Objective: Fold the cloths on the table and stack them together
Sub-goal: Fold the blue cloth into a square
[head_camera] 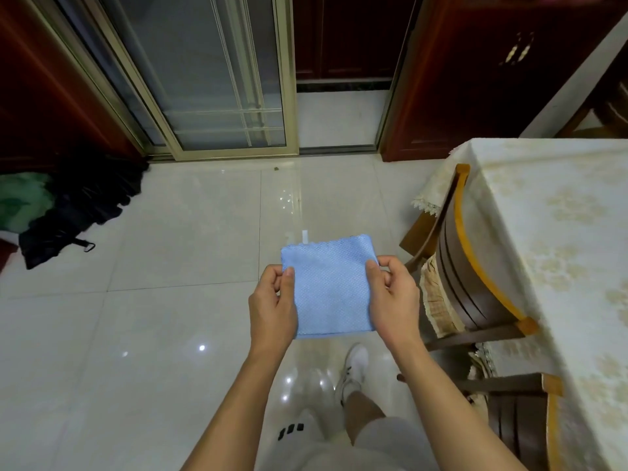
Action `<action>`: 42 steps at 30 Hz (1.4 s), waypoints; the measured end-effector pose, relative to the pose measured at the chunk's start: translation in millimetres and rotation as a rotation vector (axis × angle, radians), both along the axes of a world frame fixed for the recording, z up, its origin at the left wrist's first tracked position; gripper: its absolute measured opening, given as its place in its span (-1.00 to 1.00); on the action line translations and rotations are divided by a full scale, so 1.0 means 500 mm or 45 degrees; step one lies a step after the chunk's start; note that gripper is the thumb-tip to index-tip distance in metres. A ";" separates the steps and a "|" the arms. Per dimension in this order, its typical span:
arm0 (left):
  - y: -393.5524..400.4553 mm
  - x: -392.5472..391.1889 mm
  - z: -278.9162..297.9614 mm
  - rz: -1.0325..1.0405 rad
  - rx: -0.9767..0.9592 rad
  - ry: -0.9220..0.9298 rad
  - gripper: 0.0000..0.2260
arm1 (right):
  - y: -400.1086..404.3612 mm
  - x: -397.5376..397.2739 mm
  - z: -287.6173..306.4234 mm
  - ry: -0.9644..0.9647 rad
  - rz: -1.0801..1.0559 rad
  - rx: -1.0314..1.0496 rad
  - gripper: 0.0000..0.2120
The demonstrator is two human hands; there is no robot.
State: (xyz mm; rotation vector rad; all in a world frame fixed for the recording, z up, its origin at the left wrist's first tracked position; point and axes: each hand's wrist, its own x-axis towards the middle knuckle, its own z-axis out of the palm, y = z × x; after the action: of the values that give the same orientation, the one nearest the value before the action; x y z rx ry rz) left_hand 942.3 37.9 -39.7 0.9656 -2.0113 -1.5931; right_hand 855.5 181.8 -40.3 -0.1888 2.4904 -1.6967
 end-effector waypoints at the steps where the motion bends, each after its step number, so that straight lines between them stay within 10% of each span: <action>1: -0.007 -0.014 -0.002 0.001 -0.008 -0.001 -0.72 | -0.007 -0.013 -0.001 0.000 0.000 -0.004 -0.84; 42: -0.184 -0.937 -0.035 -0.240 -0.023 -0.036 -0.72 | -0.158 -0.884 -0.032 -0.059 -0.227 -0.015 -0.86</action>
State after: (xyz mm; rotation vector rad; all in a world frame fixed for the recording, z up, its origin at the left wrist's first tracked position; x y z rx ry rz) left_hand 473.8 -54.2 -57.1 0.8169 -2.1882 -1.6610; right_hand 413.5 103.0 -56.4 0.0735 2.5307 -1.7588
